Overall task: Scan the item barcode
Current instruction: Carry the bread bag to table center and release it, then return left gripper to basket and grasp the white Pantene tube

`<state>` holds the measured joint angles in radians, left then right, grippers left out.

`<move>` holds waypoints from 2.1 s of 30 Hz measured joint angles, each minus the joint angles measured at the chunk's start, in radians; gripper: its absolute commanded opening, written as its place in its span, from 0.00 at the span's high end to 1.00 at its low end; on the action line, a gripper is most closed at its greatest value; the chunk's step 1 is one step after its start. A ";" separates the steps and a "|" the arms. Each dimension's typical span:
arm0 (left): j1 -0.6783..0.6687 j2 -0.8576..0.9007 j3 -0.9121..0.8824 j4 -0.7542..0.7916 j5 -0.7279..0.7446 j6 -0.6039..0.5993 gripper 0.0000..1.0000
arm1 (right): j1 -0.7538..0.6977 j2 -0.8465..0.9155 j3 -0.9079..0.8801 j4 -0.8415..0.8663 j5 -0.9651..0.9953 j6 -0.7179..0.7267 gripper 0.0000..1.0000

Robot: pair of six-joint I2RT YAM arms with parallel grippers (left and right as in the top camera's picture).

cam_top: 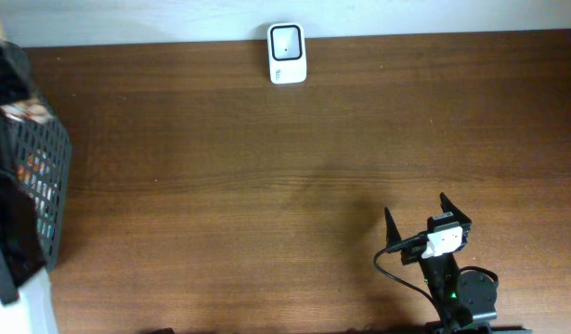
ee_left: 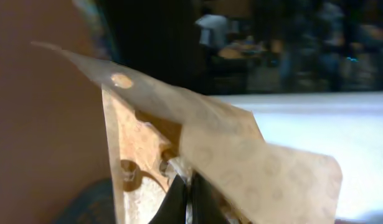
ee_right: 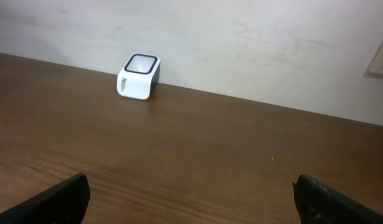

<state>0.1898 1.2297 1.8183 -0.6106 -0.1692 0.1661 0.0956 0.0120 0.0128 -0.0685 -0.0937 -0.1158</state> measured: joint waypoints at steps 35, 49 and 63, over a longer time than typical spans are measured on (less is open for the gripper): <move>-0.791 0.826 -0.096 -0.296 0.095 -0.327 1.00 | 0.000 0.000 0.000 0.000 0.000 0.000 0.02; -0.868 0.826 -0.093 -0.164 0.096 -0.474 0.01 | 0.000 0.000 0.000 0.000 0.000 0.000 0.02; -0.437 0.613 0.294 -0.385 0.106 -0.290 0.01 | 0.000 0.000 0.000 0.000 0.000 0.000 0.02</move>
<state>-0.2470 1.8431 2.1124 -0.9951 -0.0635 -0.1242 0.0956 0.0120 0.0128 -0.0685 -0.0937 -0.1158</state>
